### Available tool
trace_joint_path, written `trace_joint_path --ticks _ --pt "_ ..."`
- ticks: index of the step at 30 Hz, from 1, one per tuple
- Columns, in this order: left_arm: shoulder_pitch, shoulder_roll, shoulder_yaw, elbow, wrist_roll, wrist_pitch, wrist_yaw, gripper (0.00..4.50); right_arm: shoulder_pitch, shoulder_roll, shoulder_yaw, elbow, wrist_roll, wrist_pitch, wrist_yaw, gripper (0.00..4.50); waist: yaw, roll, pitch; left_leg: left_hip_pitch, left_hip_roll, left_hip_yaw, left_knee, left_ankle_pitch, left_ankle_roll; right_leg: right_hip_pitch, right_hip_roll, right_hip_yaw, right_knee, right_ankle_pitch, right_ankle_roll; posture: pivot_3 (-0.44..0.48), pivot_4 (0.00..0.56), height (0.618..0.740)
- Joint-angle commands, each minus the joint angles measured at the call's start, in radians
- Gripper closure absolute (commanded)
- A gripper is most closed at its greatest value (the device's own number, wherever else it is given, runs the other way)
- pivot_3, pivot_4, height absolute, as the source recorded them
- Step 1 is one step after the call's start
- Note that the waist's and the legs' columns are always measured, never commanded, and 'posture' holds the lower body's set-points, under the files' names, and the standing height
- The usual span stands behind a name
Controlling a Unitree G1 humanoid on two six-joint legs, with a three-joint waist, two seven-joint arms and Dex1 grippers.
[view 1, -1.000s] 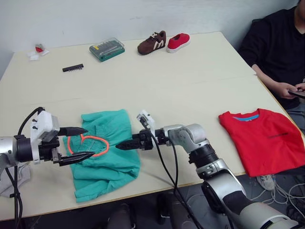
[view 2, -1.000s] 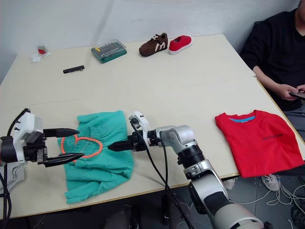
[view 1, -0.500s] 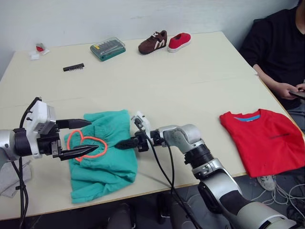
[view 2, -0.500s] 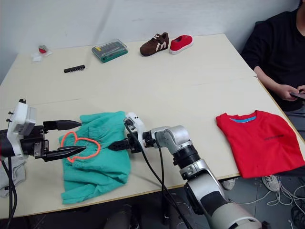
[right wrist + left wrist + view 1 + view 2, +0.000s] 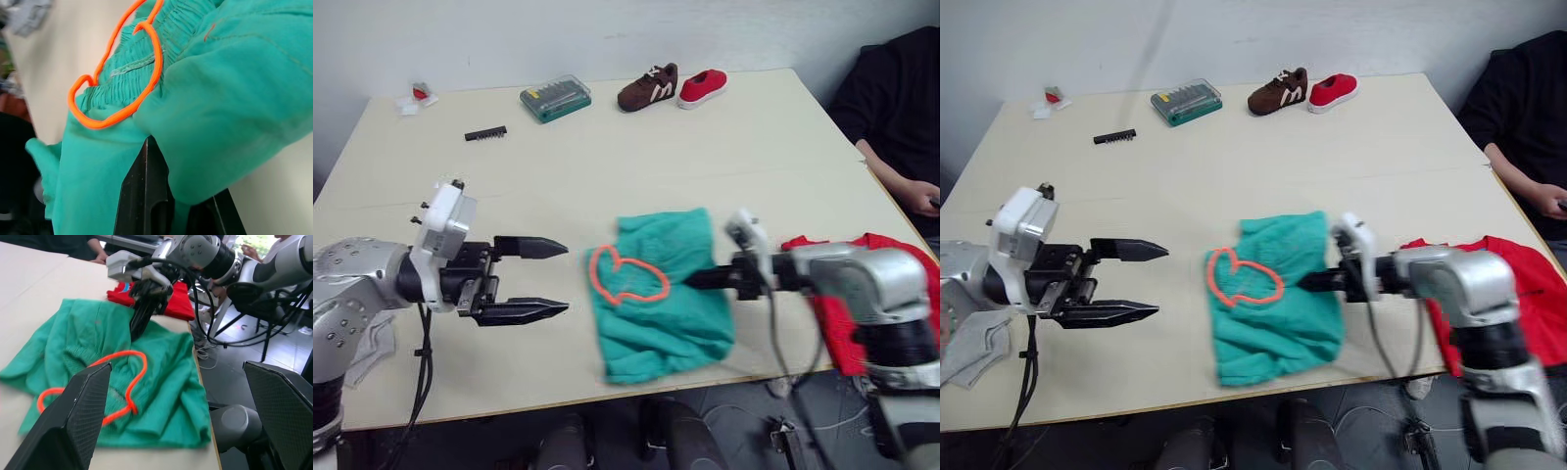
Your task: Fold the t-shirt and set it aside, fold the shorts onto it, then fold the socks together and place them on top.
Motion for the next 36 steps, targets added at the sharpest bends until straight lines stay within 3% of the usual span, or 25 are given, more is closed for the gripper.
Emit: trace_joint_path --ticks 1,4,9,13,23,27,36 --pt "-0.034 -0.013 -0.023 0.002 0.012 -0.026 -0.015 0.0 0.089 -0.183 -0.099 -0.024 0.001 -0.082 0.106 4.49 -0.001 -0.001 0.0 0.0 0.0 0.0 0.0 0.0 0.0 0.0 0.0 0.0 0.0 0.0 0.0 0.0 0.15 0.74" --pt "-0.059 -0.027 -0.058 0.027 0.039 -0.049 -0.037 0.0 0.279 -0.433 -0.206 0.148 -0.101 -0.271 0.257 4.49 0.008 0.001 0.002 0.0 -0.001 -0.001 -0.001 0.0 0.0 0.0 0.002 0.001 -0.001 -0.001 0.001 0.0 0.15 0.74" --pt "-0.078 -0.042 -0.076 0.054 0.069 -0.074 -0.047 0.0 0.415 -0.567 -0.243 0.425 -0.269 -0.622 0.31 4.49 -0.001 -0.001 0.003 0.002 -0.001 0.001 0.001 0.001 0.001 0.002 0.001 0.003 -0.001 0.001 0.004 0.0 0.15 0.74" --pt "-0.076 -0.05 -0.078 0.057 0.083 -0.083 -0.046 0.0 0.351 -0.58 -0.263 0.621 -0.295 -0.694 0.303 4.49 -0.001 0.001 0.004 0.002 -0.001 0.002 0.001 0.001 0.001 0.002 0.002 0.004 -0.001 0.001 0.004 0.0 0.15 0.74" --pt "-0.062 -0.049 -0.073 0.068 0.111 -0.108 -0.051 0.0 0.211 -0.475 -0.173 0.94 -0.474 -0.961 0.1 4.49 0.001 0.002 0.005 0.003 -0.001 0.002 0.002 0.003 -0.001 0.002 0.001 0.005 0.0 0.001 0.003 0.0 0.15 0.74" --pt "-0.066 -0.05 -0.074 0.075 0.12 -0.116 -0.056 0.0 0.209 -0.451 -0.173 1.002 -0.489 -0.973 0.053 3.53 0.001 0.003 0.005 0.003 -0.001 0.002 0.002 0.003 -0.001 0.002 0.001 0.005 0.001 0.001 0.003 0.0 0.15 0.74" --pt "-0.088 -0.073 -0.093 0.089 0.13 -0.126 -0.064 0.0 0.271 -0.51 -0.372 1.007 -0.421 -1.084 0.004 0.43 0.001 0.003 0.004 0.004 -0.001 0.002 0.002 0.004 -0.002 0.002 0.002 0.006 0.003 0.001 0.003 0.0 0.15 0.74"
